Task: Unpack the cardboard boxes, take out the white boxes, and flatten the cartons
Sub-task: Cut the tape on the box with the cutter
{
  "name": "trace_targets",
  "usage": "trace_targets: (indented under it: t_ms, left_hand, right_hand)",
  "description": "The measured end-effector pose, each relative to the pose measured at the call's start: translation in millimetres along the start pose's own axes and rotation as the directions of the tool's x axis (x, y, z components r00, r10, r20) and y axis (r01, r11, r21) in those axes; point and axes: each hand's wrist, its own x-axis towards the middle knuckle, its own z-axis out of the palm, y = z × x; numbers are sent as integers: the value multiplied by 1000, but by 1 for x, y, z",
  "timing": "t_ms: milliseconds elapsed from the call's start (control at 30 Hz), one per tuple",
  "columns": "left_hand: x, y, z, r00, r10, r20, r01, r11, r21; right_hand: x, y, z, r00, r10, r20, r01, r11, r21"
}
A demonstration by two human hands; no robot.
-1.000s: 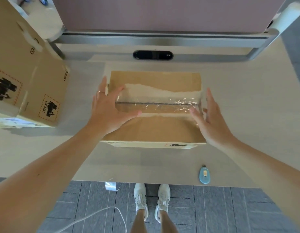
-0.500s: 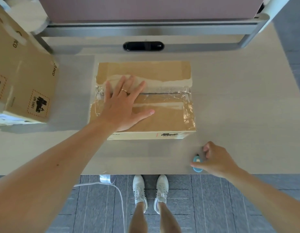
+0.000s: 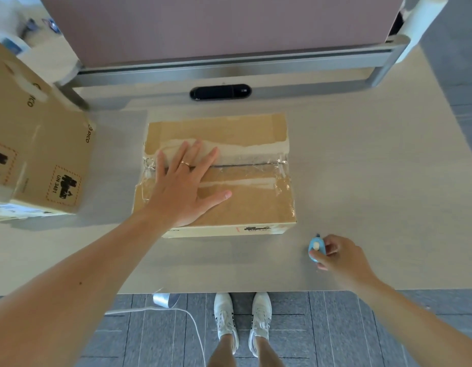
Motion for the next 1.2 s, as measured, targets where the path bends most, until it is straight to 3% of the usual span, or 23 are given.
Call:
trace_targets:
  t_ms: [133, 200, 300, 433, 700, 1000, 1200]
  left_hand:
    - [8, 10, -8, 998, -22, -63, 20, 999, -26]
    - [20, 21, -13, 999, 3, -51, -6, 999, -45]
    - [53, 44, -21, 988, 153, -15, -154, 987, -51]
    - [101, 74, -31, 915, 397, 71, -394, 918, -52]
    - [147, 89, -53, 782, 572, 248, -581, 813, -44]
    - [176, 110, -59, 746, 524, 412, -553, 831, -56]
    - [178, 113, -58, 736, 540, 409, -561, 824, -79]
  right_hand:
    - [9, -39, -20, 998, -27, -52, 45, 926, 374]
    - [12, -65, -28, 996, -60, -62, 82, 878, 472]
    - [21, -99, -38, 989, -123, -77, 145, 830, 538]
    - [32, -128, -42, 977, -189, -97, 209, 764, 611]
    - [50, -133, -38, 966, -242, -87, 245, 762, 599]
    - [59, -128, -44, 950, -312, -29, 271, 770, 578]
    - [64, -121, -45, 933, -359, 16, 289, 776, 560]
